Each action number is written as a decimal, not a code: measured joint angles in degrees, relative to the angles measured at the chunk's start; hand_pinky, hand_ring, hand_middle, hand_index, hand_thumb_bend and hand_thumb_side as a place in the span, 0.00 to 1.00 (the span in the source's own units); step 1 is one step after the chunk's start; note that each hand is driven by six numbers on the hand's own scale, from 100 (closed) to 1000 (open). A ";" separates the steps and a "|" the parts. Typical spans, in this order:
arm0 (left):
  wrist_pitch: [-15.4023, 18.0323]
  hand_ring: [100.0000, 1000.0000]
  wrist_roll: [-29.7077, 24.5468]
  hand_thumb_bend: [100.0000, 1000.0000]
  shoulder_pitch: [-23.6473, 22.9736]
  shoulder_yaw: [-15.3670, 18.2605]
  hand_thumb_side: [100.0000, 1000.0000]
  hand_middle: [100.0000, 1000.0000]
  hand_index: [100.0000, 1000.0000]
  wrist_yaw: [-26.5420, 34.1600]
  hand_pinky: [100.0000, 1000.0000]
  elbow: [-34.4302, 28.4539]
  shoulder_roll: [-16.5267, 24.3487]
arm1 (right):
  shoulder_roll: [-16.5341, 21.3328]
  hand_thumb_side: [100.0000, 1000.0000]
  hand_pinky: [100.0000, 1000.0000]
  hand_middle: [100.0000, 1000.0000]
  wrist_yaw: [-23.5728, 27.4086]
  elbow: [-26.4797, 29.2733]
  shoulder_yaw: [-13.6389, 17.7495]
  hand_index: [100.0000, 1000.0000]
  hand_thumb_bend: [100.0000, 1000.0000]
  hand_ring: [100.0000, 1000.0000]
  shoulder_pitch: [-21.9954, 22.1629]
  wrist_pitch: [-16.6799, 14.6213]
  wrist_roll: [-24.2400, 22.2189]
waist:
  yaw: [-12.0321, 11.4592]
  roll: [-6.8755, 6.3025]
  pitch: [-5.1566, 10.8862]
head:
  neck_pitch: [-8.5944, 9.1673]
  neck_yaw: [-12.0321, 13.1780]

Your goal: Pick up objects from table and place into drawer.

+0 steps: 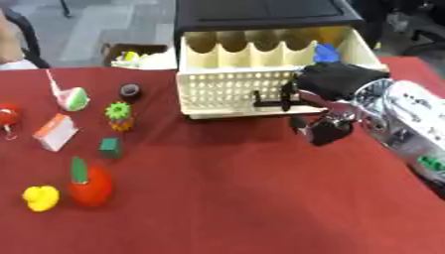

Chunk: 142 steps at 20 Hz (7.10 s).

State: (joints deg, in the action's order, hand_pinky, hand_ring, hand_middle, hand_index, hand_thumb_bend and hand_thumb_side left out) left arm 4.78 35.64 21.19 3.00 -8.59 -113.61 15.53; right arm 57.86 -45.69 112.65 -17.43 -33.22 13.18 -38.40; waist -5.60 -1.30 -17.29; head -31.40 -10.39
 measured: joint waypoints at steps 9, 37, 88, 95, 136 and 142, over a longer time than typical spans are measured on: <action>0.01 0.53 -0.01 0.00 0.01 -0.01 0.75 0.55 0.70 0.00 0.46 0.00 -0.02 | 0.86 0.01 0.00 0.00 0.49 1.02 0.84 0.62 0.00 0.00 3.05 -0.77 2.80 | 0.25 -0.02 0.09 | 0.23 0.20; 0.00 0.53 0.00 0.00 0.00 0.00 0.75 0.55 0.70 0.01 0.46 0.00 -0.03 | 1.41 0.02 0.00 0.00 4.51 1.65 2.56 0.92 0.00 0.00 6.61 -1.19 6.30 | 0.66 -0.27 0.34 | 0.32 0.20; -0.07 0.53 0.44 0.00 -0.04 0.08 0.75 0.56 0.70 -0.10 0.46 0.00 -0.03 | -0.07 0.17 0.00 0.00 15.96 1.64 15.67 0.88 0.00 0.00 4.73 -9.24 23.97 | 1.90 -0.58 0.55 | 0.21 4.28; -0.02 0.53 0.51 0.00 -0.04 0.13 0.75 0.55 0.70 -0.10 0.46 0.00 -0.03 | -2.15 0.15 0.00 0.00 16.89 1.64 15.65 0.87 0.00 0.00 4.50 -8.66 25.98 | 1.74 -0.99 0.48 | 0.17 4.71; -13.71 0.67 -37.23 0.00 10.54 -11.33 0.83 0.76 1.00 -29.60 0.67 -0.12 34.91 | -17.87 0.39 0.39 0.35 35.79 1.62 18.83 0.76 0.00 0.42 4.06 -17.87 75.41 | 2.50 -3.49 0.87 | -4.30 4.23; -12.74 0.67 -46.41 0.00 12.38 -15.67 0.88 0.74 1.00 -31.81 0.68 -0.29 38.78 | -17.88 0.39 0.39 0.35 35.79 1.62 18.83 0.76 0.00 0.41 4.06 -17.96 75.49 | 2.84 -3.92 0.88 | -4.12 4.64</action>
State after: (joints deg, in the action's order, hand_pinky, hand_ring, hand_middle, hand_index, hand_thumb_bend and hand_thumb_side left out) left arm -7.96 -10.77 33.57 -12.67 -40.40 -113.90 54.31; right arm 39.98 -9.89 114.27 1.41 -29.15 -4.77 37.08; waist -2.76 -5.22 -16.42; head -35.52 -5.75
